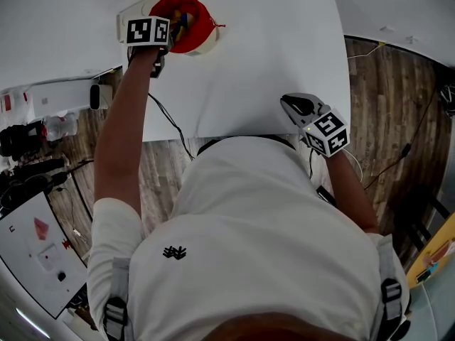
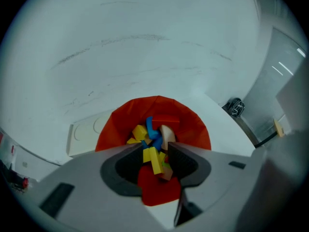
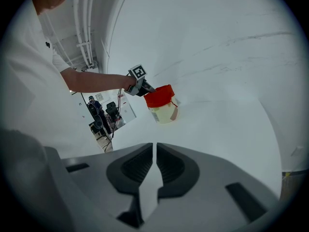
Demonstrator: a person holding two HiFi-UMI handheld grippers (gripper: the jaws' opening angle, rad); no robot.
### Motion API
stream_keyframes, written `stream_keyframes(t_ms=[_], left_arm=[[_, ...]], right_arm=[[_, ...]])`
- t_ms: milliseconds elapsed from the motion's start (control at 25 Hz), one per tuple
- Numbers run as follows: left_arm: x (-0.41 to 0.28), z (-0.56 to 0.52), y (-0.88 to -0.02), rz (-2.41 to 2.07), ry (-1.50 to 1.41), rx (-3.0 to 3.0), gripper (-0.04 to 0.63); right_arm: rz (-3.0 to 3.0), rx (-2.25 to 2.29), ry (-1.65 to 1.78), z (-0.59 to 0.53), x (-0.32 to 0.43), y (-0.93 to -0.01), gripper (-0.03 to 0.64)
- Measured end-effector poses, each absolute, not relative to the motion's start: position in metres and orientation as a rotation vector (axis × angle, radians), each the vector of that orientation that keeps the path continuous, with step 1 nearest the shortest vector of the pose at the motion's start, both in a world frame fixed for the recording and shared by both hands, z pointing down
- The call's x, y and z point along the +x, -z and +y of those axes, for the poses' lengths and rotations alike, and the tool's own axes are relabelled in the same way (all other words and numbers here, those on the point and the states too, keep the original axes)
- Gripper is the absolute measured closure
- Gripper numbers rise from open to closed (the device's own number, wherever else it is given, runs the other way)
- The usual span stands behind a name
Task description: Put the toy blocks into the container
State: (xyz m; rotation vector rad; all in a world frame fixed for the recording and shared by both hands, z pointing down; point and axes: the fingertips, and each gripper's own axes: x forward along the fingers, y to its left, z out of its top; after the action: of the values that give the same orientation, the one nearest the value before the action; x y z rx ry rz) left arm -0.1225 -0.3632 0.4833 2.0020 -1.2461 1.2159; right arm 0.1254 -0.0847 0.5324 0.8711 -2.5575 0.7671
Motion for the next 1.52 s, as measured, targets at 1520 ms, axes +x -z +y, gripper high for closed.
stream_keyframes(t_ms=[1520], left_arm=[[-0.212, -0.027, -0.433, -0.724, -0.510, 2.575, 0.589]], right_arm=[[-2.571, 1.020, -0.534, 0.012, -0.066, -0.453, 0.607]])
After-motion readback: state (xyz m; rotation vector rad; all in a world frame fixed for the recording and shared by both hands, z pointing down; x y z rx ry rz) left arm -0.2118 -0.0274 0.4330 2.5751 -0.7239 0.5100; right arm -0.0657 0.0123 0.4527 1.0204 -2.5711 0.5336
